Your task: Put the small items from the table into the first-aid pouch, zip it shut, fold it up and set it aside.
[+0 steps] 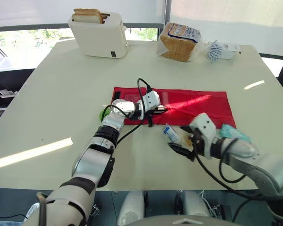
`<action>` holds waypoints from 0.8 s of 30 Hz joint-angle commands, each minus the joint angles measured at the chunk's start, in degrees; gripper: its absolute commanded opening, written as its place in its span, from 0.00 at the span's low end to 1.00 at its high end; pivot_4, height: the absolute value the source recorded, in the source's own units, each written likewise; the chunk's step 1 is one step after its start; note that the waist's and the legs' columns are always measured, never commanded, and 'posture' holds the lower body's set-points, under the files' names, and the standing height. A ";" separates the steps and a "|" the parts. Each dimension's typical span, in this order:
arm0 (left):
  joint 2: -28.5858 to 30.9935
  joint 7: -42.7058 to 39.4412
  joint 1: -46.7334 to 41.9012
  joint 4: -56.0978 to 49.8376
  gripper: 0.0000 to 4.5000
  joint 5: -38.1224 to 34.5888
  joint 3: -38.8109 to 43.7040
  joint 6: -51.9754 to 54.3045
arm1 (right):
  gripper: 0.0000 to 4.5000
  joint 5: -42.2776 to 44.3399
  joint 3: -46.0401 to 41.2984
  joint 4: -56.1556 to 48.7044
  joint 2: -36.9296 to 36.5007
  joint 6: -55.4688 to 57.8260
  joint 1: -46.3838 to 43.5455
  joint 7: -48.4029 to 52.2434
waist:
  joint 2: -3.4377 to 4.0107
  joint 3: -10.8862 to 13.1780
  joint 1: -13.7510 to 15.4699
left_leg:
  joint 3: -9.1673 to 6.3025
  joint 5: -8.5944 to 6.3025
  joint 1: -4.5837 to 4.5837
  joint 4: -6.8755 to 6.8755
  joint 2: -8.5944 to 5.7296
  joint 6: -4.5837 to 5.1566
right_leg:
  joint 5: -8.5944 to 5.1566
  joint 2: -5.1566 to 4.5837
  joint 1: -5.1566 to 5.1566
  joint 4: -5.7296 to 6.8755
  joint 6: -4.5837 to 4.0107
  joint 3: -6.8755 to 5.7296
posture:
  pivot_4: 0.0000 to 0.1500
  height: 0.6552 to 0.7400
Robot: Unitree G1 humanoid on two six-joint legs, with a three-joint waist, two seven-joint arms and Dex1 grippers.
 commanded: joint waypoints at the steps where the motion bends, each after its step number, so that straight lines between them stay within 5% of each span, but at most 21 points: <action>1: -0.21 0.15 -0.76 -1.49 0.00 -0.15 0.13 -0.21 | 0.99 -3.65 2.94 0.90 -0.90 2.00 -2.65 -0.79 | 0.00 0.00 0.02 | 0.00 0.00 0.00 0.00 0.00 0.00 | 0.00 0.00 0.00 0.00 0.00 0.00 | 1.00 1.00; 4: -0.18 0.30 -1.21 -1.30 0.00 -0.19 0.30 -0.11 | 0.79 -6.77 4.28 0.84 -2.04 1.31 -3.65 -0.67 | 0.00 0.00 0.01 | 0.00 -0.01 -0.01 0.00 0.00 0.03 | 0.00 0.00 -0.02 0.00 0.00 0.00 | 1.00 1.00; 11: -0.02 0.26 -0.96 -1.55 0.00 -0.25 0.31 -0.09 | 0.03 -9.01 3.60 0.57 -0.78 0.77 -4.48 0.38 | 0.00 0.00 -0.09 | -0.01 -0.04 -0.01 0.00 0.00 0.07 | 0.00 0.01 -0.02 0.00 0.00 0.00 | 1.00 1.00; 21: -0.05 0.23 -1.35 -1.03 0.00 -0.27 0.40 -0.03 | 0.01 -4.05 -5.13 -1.07 6.29 4.45 -3.70 0.21 | 0.00 0.00 -0.08 | -0.01 -0.04 -0.01 -0.01 0.01 0.07 | 0.00 0.02 -0.03 0.02 0.00 -0.01 | 1.00 1.00; 24: -0.17 0.25 -1.30 -1.06 0.00 -0.21 0.31 -0.11 | 0.01 -4.92 -5.07 -1.24 2.93 4.67 -1.32 1.85 | 0.00 0.00 0.14 | -0.01 -0.04 -0.01 0.00 0.00 0.07 | 0.00 0.00 -0.02 0.01 0.00 -0.01 | 1.00 1.00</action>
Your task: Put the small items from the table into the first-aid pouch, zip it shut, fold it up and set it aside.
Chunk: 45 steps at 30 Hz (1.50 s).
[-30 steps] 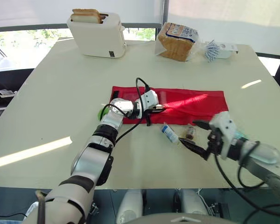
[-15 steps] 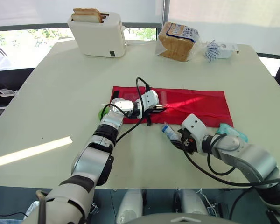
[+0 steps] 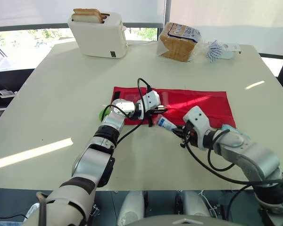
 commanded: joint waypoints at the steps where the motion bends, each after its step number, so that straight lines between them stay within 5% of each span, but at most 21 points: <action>1: -0.07 0.21 -1.14 -1.11 0.00 -0.20 0.31 -0.24 | 0.01 0.08 -1.73 -2.65 -3.79 0.32 2.68 1.69 | 0.00 0.00 0.04 | 0.00 0.00 -0.01 0.00 -0.03 0.00 | 0.00 -0.02 0.00 -0.01 0.00 0.00 | 1.00 1.00; 13: 0.47 -0.01 -0.82 -1.32 0.00 -0.15 0.30 -0.32 | 0.01 -0.53 -8.06 -5.68 -20.36 -5.63 14.55 10.95 | 0.01 0.01 -0.12 | 0.00 -0.03 0.00 0.00 -0.01 0.04 | 0.00 -0.01 0.01 -0.02 0.00 0.01 | 1.00 1.00; 18: 0.42 -0.14 -0.92 -1.16 0.00 -0.05 0.18 -0.38 | 0.41 0.41 -7.41 -6.70 -20.39 -6.71 14.83 12.27 | 0.01 0.01 -0.13 | 0.00 -0.03 0.00 0.00 0.00 0.04 | 0.00 0.00 0.00 -0.02 0.00 0.01 | 1.00 1.00; 39: 0.55 0.11 -1.02 -1.08 0.00 0.03 0.25 -0.30 | 0.41 -2.88 -1.16 -7.71 -21.68 -4.74 11.61 11.84 | 0.01 0.01 -0.10 | 0.00 -0.02 0.00 0.00 -0.01 0.03 | 0.00 -0.01 0.00 -0.02 0.00 0.01 | 1.00 1.00; 42: 0.45 0.06 -0.98 -1.08 0.00 0.01 0.21 -0.35 | 0.22 -2.53 -2.01 -7.78 -20.43 -4.31 11.28 11.07 | 0.01 0.01 -0.11 | 0.00 -0.02 0.00 0.00 0.00 0.03 | 0.00 -0.01 0.00 -0.02 0.00 0.01 | 1.00 1.00; 44: 0.44 0.05 -1.04 -0.98 0.00 0.00 0.23 -0.37 | 0.01 -1.06 -3.28 -8.29 -19.23 -3.90 10.73 11.16 | 0.01 0.01 -0.12 | 0.00 -0.02 0.00 0.00 0.00 0.03 | 0.00 -0.01 0.00 -0.02 0.00 0.01 | 1.00 1.00; 45: 0.45 0.04 -1.00 -1.00 0.00 -0.02 0.24 -0.38 | 0.01 0.35 -4.33 -8.68 -18.08 -3.47 10.53 11.18 | 0.01 0.01 -0.12 | 0.00 -0.02 0.00 0.00 0.00 0.03 | 0.00 -0.01 0.00 -0.02 0.00 0.01 | 1.00 1.00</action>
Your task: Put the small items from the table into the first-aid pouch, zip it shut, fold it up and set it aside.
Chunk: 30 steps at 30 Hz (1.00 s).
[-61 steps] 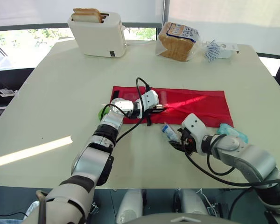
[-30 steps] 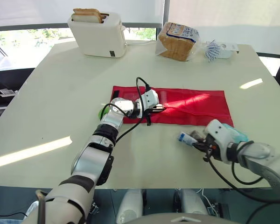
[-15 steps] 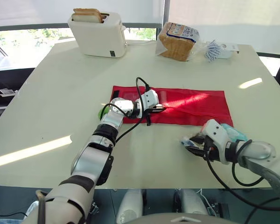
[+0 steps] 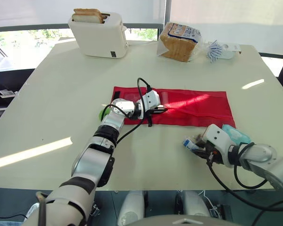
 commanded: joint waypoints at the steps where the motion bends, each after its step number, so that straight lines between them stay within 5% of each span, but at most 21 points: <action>1: 0.11 0.22 -0.92 -0.94 0.00 -0.03 0.23 -0.46 | 0.01 4.12 -4.15 -2.78 3.03 1.29 -1.16 -0.01 | 0.00 0.00 0.00 | 0.00 0.00 0.00 0.00 0.00 0.00 | 0.00 0.00 0.00 0.00 0.00 0.00 | 1.00 1.00; 10: -0.08 0.23 -0.69 -1.16 0.00 -0.12 0.21 -0.38 | 0.01 13.83 -12.97 -1.63 14.11 7.06 -5.50 -5.06 | 0.00 -0.01 0.02 | -0.01 0.00 0.01 0.00 0.01 0.00 | 0.00 0.01 0.00 0.02 0.00 0.00 | 1.00 1.00; 15: -0.03 0.27 -0.62 -1.26 0.00 -0.06 0.20 -0.33 | 0.01 12.28 -12.25 -1.31 9.40 5.91 -3.27 -3.36 | 0.00 -0.01 0.09 | 0.00 0.00 -0.01 0.00 -0.02 0.00 | 0.00 -0.02 0.01 0.01 0.00 -0.01 | 1.00 1.00; 21: 0.14 0.25 -0.56 -1.33 0.00 -0.05 0.17 -0.28 | 0.01 22.54 -23.52 -0.48 10.78 5.72 -4.53 -1.58 | 0.00 -0.01 -0.05 | 0.00 -0.01 0.01 0.00 0.01 0.01 | 0.00 0.01 0.00 0.04 0.00 0.00 | 1.00 1.00; 30: 0.12 0.06 -0.54 -1.25 0.00 -0.01 0.05 -0.33 | 0.01 24.32 -31.75 3.23 4.34 0.92 0.50 2.60 | 0.01 -0.01 0.03 | 0.02 -0.02 0.01 0.00 -0.01 0.03 | 0.00 -0.01 0.02 0.03 0.00 0.02 | 1.00 1.00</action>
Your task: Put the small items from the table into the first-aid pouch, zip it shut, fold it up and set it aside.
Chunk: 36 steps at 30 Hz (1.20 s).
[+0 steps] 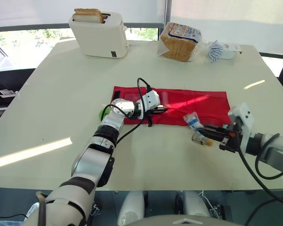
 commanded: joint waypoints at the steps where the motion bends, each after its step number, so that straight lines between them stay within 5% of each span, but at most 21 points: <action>1: -0.04 0.07 -0.61 -1.18 0.00 -0.02 0.09 -0.32 | 0.01 2.56 -5.26 -0.32 -2.20 -2.65 -0.38 1.74 | 0.00 0.00 -0.01 | -0.01 0.00 0.01 0.00 0.00 0.00 | 0.00 0.01 0.00 0.00 0.00 0.00 | 1.00 1.00; 8: -0.21 0.16 -0.78 -0.93 0.00 0.03 0.07 -0.45 | 0.01 -0.81 -3.08 0.16 -6.38 -6.10 2.55 3.44 | 0.00 0.00 0.01 | 0.00 0.00 0.00 0.00 0.01 0.00 | 0.00 0.01 0.00 -0.02 0.00 0.00 | 1.00 1.00; 15: -0.36 0.17 -0.97 -0.78 0.00 0.13 -0.01 -0.55 | 0.01 -17.96 19.17 1.24 -6.33 -13.64 5.29 -0.27 | 0.00 -0.01 -0.05 | 0.01 0.00 0.00 0.00 0.01 0.00 | 0.00 0.01 -0.02 -0.01 0.00 0.02 | 1.00 1.00; 20: -0.01 0.06 -1.15 -0.83 0.00 0.16 0.09 -0.50 | 0.01 -18.87 23.51 0.66 -3.58 -14.56 5.45 0.60 | -0.01 -0.01 -0.04 | 0.00 0.01 0.00 0.01 0.01 -0.02 | 0.00 0.01 0.00 -0.02 0.00 0.00 | 1.00 1.00; 23: 0.10 0.06 -1.08 -0.85 0.00 0.19 0.06 -0.44 | 0.23 -18.82 23.58 0.01 -4.21 -14.35 5.04 1.78 | -0.02 -0.02 -0.04 | -0.01 0.02 0.01 0.01 0.01 -0.03 | 0.00 0.03 -0.01 -0.01 0.00 0.00 | 1.00 1.00; 30: 0.07 0.08 -0.91 -0.82 0.00 0.24 -0.01 -0.38 | 0.96 -14.46 21.85 -5.25 -5.38 -8.88 -0.79 2.88 | -0.01 -0.01 -0.10 | -0.01 0.01 0.01 0.01 0.03 -0.03 | 0.00 0.03 -0.01 -0.01 0.00 0.00 | 1.00 1.00; 36: -0.05 0.24 -0.91 -0.80 0.00 0.18 0.06 -0.39 | 0.96 -13.51 24.31 -7.57 -7.40 0.33 -8.38 0.65 | -0.02 -0.01 0.04 | -0.02 0.01 0.00 0.01 0.03 -0.02 | 0.00 0.02 0.00 -0.02 0.00 -0.01 | 1.00 1.00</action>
